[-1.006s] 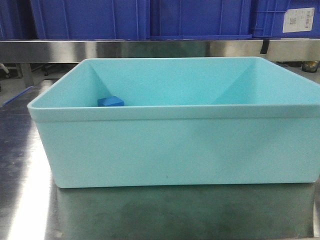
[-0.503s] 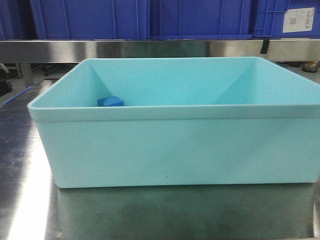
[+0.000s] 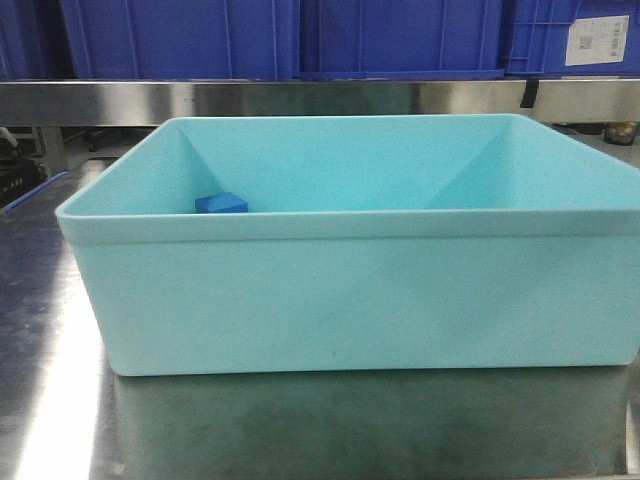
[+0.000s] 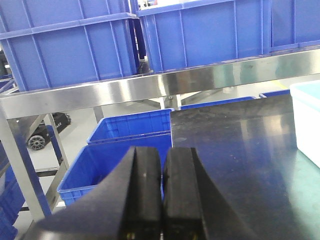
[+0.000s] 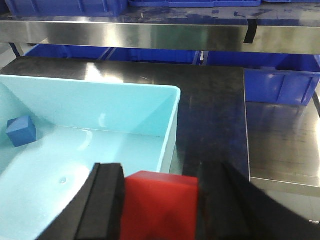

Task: Pick red cube and place on left shelf
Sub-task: 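Hold the red cube in the right gripper above the bin, then drive the base to the shelf of blue bins holding the red cube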

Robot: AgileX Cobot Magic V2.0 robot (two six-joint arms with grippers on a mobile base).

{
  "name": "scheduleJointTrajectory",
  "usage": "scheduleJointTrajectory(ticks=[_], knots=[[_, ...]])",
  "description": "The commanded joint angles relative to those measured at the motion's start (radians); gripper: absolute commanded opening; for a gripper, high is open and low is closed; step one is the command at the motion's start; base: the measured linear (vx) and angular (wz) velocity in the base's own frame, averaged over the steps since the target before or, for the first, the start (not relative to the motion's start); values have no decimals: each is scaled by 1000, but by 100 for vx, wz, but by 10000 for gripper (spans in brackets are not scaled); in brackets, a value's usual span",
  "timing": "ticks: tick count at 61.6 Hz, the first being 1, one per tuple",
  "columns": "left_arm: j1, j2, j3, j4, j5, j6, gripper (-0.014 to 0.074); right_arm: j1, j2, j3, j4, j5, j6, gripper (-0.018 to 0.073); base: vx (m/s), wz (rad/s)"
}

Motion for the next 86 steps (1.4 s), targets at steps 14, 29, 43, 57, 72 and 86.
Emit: scheduleJointTrajectory(ticks=[14,29,43,57,72,86], knots=[[-5,7,22,-5,-91,1,106,-5,-3,-30,-10,-84,-4,48,-2,-2],[-5,7,22,-5,-91,1,106,-5,-3,-30,-10,-84,-4,48,-6,5],[-5,7,22,-5,-91,1,106,-5,-3,-30,-10,-84,-4,48,-10,4],[-5,7,22,-5,-91,1,106,-5,-3,-30,-10,-84,-4,48,-4,7],[-5,7,22,-5,-91,1,106,-5,-3,-30,-10,-84,-4,48,-4,12],[-5,7,22,-5,-91,1,106,-5,-3,-30,-10,-84,-4,48,-4,23]])
